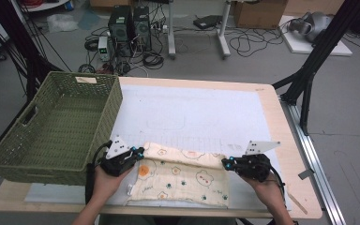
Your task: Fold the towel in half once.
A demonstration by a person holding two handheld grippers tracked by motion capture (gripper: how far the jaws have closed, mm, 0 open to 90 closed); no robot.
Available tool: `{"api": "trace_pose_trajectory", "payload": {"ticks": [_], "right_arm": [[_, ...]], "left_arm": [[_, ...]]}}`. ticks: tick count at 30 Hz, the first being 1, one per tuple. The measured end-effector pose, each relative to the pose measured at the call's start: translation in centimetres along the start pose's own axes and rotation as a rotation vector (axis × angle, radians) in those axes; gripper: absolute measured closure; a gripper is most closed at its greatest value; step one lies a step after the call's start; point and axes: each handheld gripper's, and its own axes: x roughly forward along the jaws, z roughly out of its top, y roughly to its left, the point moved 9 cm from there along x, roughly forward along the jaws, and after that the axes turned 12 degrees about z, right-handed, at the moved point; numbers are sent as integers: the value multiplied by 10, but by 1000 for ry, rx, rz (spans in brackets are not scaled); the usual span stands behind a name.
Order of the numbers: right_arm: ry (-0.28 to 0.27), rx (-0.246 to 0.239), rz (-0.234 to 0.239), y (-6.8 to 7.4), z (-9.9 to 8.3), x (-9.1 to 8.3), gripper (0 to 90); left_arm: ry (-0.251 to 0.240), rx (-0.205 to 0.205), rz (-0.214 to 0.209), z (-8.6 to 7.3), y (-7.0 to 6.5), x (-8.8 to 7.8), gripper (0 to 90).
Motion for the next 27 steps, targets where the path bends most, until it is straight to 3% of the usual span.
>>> {"api": "trace_pose_trajectory", "payload": {"ticks": [5,9,14,19,23,25,26,27], "right_arm": [[43,26,8,2,-17,6,815],[19,19,12,4,-9,0,723],[-32,10,-14,0,8,-6,597],[10,23,1,-9,8,6,524],[38,55,34,-14,3,16,558],[48,52,61,-10,1,19,640],[66,48,76,-9,-1,20,699],[77,48,88,-6,-2,21,738]], "left_arm": [[44,-12,-39,-15,-5,-3,857],[40,-22,-48,-8,-2,-5,692],[37,-26,-45,3,3,1,557],[78,-67,-72,1,4,15,466],[103,-57,-104,-1,-1,22,506],[108,-43,-126,-2,-6,22,611],[103,-32,-131,-2,-8,22,732],[93,-19,-129,-1,-9,20,793]]}}
